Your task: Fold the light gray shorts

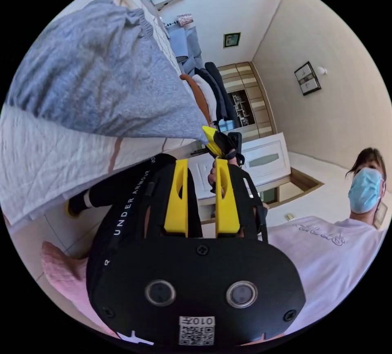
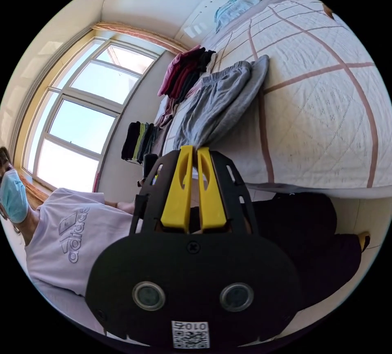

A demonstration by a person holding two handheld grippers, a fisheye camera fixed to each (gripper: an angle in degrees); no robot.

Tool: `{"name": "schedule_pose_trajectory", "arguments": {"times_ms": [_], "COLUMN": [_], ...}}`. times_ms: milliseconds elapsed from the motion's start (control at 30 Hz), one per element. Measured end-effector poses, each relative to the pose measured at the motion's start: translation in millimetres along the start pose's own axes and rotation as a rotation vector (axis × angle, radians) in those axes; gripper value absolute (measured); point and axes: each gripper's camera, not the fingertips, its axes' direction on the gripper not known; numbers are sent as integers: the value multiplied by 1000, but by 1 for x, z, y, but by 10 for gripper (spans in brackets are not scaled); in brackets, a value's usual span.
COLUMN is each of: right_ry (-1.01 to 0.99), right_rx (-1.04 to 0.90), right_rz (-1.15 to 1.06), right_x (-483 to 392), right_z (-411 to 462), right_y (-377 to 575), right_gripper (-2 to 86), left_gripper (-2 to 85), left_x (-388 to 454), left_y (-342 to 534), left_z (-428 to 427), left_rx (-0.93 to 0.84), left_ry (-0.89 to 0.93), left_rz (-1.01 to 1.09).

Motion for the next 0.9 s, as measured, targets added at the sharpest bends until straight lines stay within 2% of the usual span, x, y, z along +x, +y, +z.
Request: {"name": "schedule_pose_trajectory", "arguments": {"times_ms": [167,300,433,733,900], "right_ry": [-11,-17,-36,-88,-269], "right_rx": [24,11,16,63,146], "right_rz": [7,20,40,-41,43], "right_x": [-10,-10,-11,-22,22], "right_z": [-21,-33,-44,-68,-88], "right_y": [14,23,36,63,61], "right_gripper": [40,40,40,46,135], "left_gripper": [147,158,153,88,82], "left_x": [-16,-37,-44,-29,-24], "left_y": [-23,-15,-22,-40,-46], "left_z": [-6,-3,-20,-58,-113], "left_rx": [129,208,263,186,217], "left_ry": [28,138,113,88,132], "left_rz": [-44,-150,-146,-107,-130]}}
